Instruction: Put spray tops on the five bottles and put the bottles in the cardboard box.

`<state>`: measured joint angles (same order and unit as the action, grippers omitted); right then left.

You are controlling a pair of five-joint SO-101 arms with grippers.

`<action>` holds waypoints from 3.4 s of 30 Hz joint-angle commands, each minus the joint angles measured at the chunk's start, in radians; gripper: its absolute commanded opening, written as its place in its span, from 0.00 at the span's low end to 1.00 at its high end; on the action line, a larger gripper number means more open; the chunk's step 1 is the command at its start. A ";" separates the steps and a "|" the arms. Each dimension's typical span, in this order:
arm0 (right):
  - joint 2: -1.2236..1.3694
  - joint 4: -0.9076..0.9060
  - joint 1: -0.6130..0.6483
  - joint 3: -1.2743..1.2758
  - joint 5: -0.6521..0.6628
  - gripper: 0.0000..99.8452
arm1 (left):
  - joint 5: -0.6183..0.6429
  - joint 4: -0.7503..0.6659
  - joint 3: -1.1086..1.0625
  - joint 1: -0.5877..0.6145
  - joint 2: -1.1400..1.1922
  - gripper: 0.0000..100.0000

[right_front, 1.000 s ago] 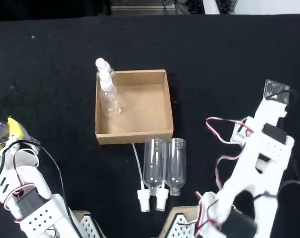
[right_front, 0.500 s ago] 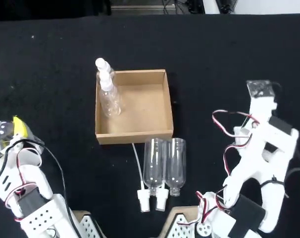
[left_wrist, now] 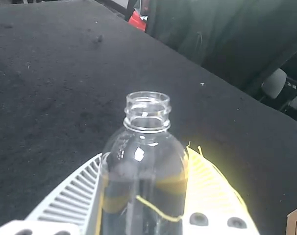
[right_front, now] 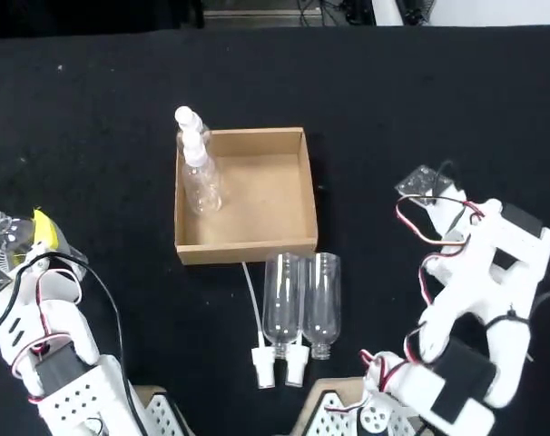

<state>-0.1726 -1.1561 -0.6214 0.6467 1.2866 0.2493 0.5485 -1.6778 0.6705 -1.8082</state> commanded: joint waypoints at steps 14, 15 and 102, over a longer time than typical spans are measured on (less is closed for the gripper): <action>0.099 0.107 -0.071 0.013 0.018 0.21 | -0.009 0.003 -0.022 -0.010 -0.012 0.04; 0.099 0.107 -0.069 0.024 0.021 0.21 | -0.009 0.003 -0.022 -0.010 -0.012 0.04; -0.501 0.083 1.014 -0.923 -1.616 0.03 | -0.293 -0.402 -0.021 -0.636 -0.012 0.04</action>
<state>-0.6467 -1.1116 0.3391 -0.2631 -0.3291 -0.0545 0.1511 -1.6778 0.0399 -1.8082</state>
